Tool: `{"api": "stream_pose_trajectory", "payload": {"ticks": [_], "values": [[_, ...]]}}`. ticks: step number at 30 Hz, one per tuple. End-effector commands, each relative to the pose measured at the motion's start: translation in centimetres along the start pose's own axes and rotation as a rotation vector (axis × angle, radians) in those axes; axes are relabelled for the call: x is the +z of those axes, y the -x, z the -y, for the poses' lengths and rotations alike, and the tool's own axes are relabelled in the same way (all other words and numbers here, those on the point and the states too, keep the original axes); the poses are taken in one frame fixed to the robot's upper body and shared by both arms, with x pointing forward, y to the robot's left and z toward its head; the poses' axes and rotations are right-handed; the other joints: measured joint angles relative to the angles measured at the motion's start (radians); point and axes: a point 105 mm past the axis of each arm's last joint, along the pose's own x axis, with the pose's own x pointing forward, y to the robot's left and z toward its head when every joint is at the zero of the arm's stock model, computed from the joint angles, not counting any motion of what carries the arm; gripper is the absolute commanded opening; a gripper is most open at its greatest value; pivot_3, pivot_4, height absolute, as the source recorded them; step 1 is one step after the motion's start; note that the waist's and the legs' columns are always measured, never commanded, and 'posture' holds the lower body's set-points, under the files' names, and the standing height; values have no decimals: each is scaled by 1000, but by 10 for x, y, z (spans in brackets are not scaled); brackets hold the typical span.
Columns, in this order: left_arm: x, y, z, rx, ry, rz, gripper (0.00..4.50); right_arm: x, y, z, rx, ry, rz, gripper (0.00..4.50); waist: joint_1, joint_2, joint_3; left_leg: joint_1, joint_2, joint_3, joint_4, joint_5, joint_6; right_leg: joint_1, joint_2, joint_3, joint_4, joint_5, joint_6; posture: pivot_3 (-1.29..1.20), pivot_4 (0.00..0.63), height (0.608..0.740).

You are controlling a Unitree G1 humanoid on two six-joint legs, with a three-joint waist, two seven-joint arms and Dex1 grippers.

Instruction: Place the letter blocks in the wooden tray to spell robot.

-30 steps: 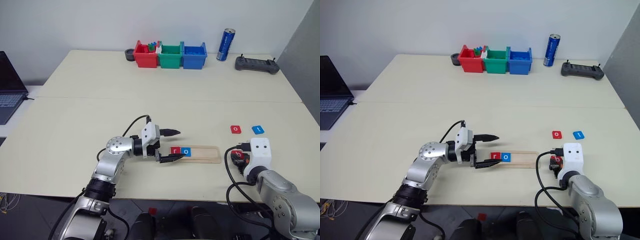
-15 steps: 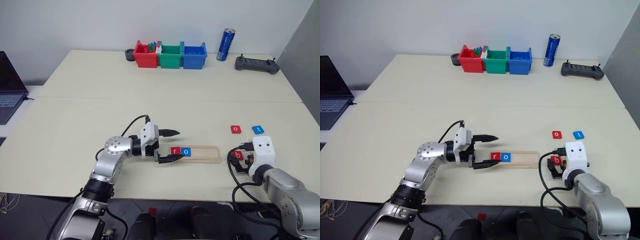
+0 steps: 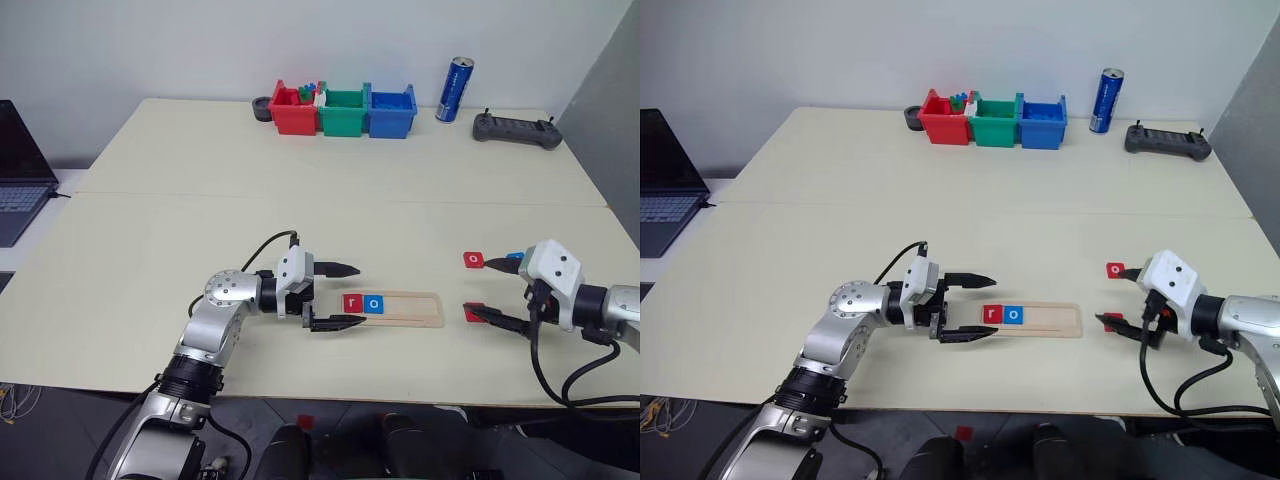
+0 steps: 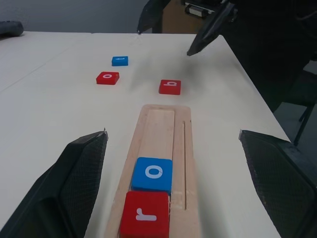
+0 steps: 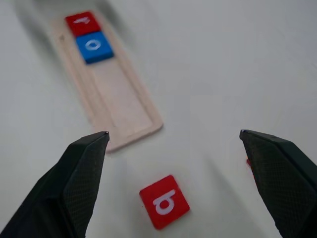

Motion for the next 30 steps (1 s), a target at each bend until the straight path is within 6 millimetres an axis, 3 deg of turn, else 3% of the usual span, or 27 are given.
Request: {"api": "stream_pose_trajectory", "payload": {"ticks": [1, 12, 21, 30], "values": [[12, -4, 4, -29, -48, 35, 4500, -10, -1, 0, 91, 95, -9, 4491, 0, 0, 0, 0, 0, 0, 0, 0, 0, 0, 0, 0, 0, 0, 0, 0, 150, 740], [17, -4, 4, -26, -76, 42, 4500, -31, -19, 21, 172, 102, -22, 4491, -1, 0, 0, 2, 0, 1, 0, 0, 0, 0, 0, 2, 1, 0, 0, 0, 150, 740], [17, -1, 5, -7, -82, 38, 4500, -42, -22, 7, 256, 71, -45, 4491, 3, 0, 0, 2, 0, 1, 0, 0, 0, 0, -1, 2, 1, 0, 0, 0, 150, 740], [17, 2, 11, -29, -86, 28, 4500, -62, -18, 13, 217, 39, -86, 4491, 1, 0, 0, 3, 0, 2, 0, 0, 0, 1, -1, 3, 1, 0, 0, 0, 150, 740]]}}
